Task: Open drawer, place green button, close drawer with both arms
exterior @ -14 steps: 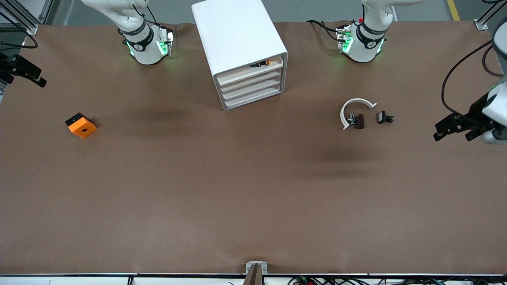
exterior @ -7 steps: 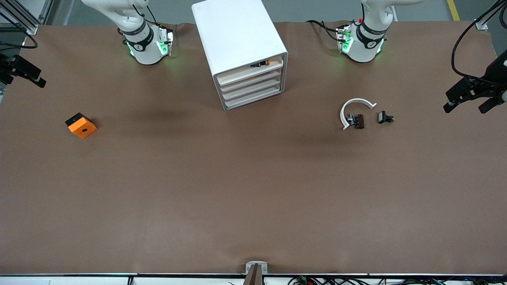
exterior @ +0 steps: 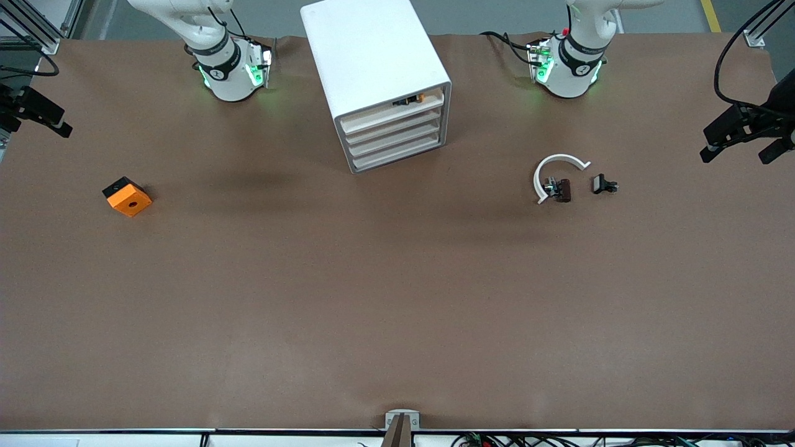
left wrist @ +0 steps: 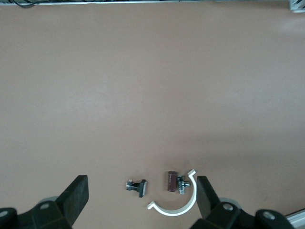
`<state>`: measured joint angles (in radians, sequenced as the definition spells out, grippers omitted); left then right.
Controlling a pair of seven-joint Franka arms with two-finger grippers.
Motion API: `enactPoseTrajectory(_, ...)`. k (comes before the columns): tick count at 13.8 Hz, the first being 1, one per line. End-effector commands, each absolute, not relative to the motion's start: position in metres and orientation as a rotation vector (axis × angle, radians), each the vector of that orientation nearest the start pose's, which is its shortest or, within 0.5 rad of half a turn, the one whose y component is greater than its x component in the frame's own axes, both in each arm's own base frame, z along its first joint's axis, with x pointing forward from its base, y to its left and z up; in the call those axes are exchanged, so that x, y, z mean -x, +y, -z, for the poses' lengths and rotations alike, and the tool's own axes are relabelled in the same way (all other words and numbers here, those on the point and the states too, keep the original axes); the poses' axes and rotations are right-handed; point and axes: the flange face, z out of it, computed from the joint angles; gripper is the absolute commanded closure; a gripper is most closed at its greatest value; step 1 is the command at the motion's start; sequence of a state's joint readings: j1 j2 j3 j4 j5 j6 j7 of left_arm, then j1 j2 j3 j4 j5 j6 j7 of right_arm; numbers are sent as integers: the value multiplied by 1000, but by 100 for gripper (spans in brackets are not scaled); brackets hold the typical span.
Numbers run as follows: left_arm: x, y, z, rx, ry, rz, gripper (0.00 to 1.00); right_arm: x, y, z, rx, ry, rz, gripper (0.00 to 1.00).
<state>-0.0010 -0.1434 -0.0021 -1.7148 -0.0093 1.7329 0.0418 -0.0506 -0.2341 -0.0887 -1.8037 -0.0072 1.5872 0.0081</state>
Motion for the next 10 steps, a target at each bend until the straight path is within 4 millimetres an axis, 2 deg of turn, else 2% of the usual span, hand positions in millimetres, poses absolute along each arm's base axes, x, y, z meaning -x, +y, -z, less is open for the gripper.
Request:
enactPoseTrajectory(1,-526,-7,-662,3118,82,232,0,-471,-72,-642,3121,246,50,0)
enactPoseTrajectory(3,-525,-8,-662,3128,86,178,0,-471,-72,-641,3121,246,48,0)
enactPoseTrajectory(10,-529,-7,-661,3135,79,173,0,-471,-72,-641,3121,246,50,0)
